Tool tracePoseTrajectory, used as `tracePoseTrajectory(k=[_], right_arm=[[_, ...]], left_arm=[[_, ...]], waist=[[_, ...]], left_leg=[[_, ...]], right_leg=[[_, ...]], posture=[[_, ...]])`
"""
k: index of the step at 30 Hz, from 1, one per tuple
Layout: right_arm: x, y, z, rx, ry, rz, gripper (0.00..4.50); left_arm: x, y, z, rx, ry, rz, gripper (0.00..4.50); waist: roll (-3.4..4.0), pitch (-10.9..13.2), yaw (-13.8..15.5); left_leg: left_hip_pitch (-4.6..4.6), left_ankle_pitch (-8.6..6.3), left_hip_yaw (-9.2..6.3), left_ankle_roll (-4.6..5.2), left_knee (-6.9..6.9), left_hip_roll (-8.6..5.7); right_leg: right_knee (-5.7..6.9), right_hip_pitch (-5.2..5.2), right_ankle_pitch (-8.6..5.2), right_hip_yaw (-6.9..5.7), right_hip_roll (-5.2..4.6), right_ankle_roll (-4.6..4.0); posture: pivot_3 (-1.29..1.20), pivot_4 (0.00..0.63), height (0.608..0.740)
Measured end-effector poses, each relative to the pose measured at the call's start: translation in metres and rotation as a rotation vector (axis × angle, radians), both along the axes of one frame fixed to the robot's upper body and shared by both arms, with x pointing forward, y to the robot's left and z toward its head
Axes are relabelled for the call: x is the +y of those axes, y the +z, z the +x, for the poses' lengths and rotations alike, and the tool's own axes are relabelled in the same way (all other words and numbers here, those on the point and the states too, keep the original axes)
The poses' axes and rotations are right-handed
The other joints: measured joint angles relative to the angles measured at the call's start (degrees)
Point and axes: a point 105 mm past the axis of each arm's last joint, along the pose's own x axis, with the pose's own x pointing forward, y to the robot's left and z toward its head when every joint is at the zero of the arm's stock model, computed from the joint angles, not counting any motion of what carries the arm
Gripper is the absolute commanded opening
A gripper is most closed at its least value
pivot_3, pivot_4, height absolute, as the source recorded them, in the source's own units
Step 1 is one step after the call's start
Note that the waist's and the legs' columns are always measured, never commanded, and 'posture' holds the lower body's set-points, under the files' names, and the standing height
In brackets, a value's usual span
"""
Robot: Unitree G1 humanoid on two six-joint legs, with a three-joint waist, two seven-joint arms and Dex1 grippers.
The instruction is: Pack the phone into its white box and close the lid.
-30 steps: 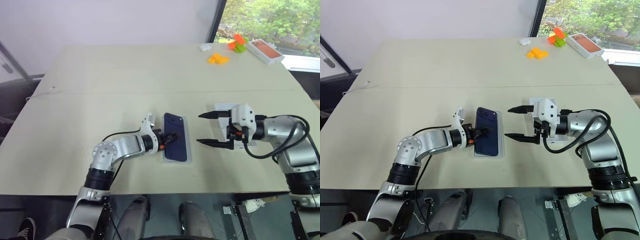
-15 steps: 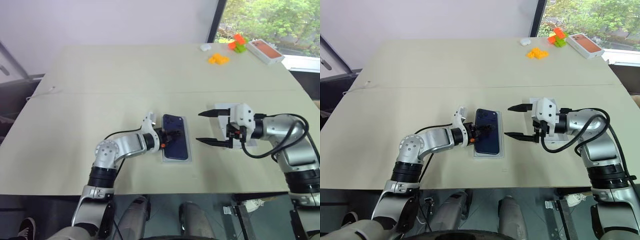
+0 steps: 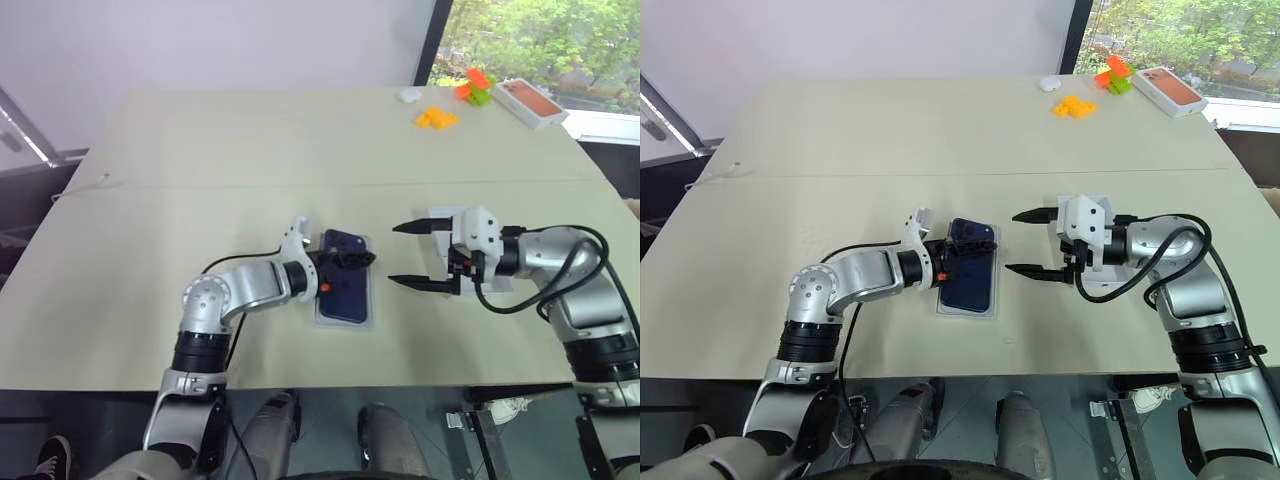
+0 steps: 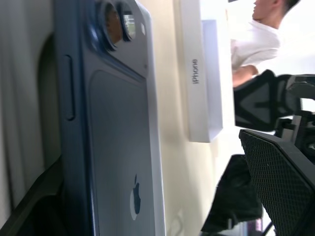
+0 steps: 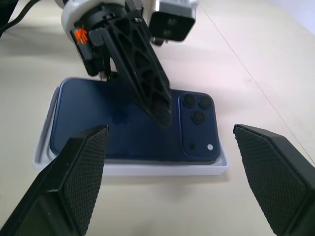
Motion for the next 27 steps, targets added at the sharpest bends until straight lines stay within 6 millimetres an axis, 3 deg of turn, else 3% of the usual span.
tracePoseTrajectory(k=[5, 12, 27], right_arm=[[0.002, 0.004, 0.002, -0.008, 0.003, 0.006, 4.26], [0.006, 0.002, 0.002, -0.002, 0.013, 0.01, 4.26], [0.016, 0.005, 0.009, 0.029, -0.015, 0.089, 4.26]], left_arm=[[0.006, 0.011, -0.005, -0.034, -0.001, 0.022, 4.45], [0.015, 0.007, -0.009, -0.006, 0.005, 0.048, 4.45], [0.045, 0.029, -0.026, -0.182, -0.079, 0.18, 4.45]], waist=[[0.0, 0.0, 0.1], [0.0, 0.0, 0.11], [0.01, 0.0, 0.07]], left_leg=[[0.0, 0.0, -0.02, 0.0, 0.0, -0.01], [-0.01, 0.0, -0.02, 0.0, 0.01, -0.01], [-0.01, -0.01, -0.01, -0.02, -0.04, 0.0]], right_leg=[[-0.01, 0.01, 0.0, 0.0, -0.01, 0.0], [0.0, 0.01, 0.0, 0.01, -0.01, -0.01], [0.0, -0.05, -0.01, 0.03, -0.01, -0.03]], posture=[[0.0, 0.15, 0.74], [0.0, 0.15, 0.74], [0.0, 0.15, 0.74]])
